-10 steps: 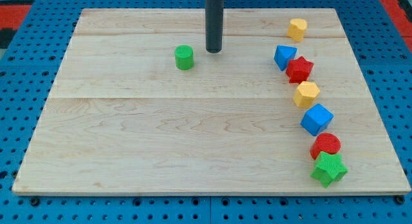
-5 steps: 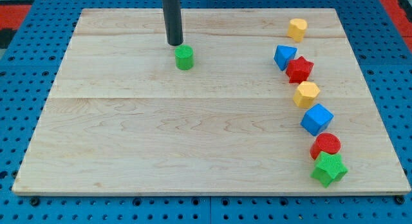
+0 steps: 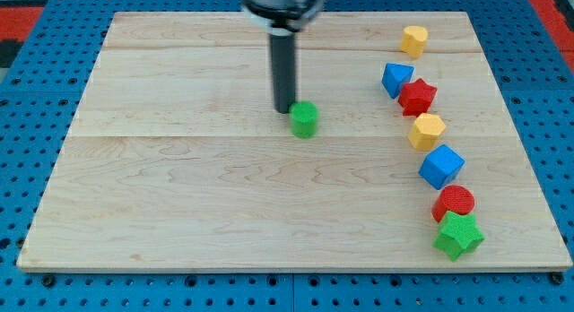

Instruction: Move the green circle left beside the green star

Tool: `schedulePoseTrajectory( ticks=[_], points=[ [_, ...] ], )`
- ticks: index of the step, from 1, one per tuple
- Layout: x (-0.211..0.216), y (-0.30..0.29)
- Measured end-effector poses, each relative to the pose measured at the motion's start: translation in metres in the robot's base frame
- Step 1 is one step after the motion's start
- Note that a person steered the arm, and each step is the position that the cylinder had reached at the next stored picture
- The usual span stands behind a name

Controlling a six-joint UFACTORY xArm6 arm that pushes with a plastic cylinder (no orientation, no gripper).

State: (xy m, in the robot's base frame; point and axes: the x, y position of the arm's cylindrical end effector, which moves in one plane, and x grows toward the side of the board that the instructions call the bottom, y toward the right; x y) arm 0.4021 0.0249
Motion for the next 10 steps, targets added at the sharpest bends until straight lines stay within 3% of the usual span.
schedulePoseTrajectory(
  ticks=[1,4,5,6,7,9,10],
  points=[
    [0.022,0.057],
    [0.109,0.105],
    [0.106,0.105],
    [0.069,0.087],
    [0.058,0.037],
    [0.136,0.075],
    [0.129,0.071]
  ],
)
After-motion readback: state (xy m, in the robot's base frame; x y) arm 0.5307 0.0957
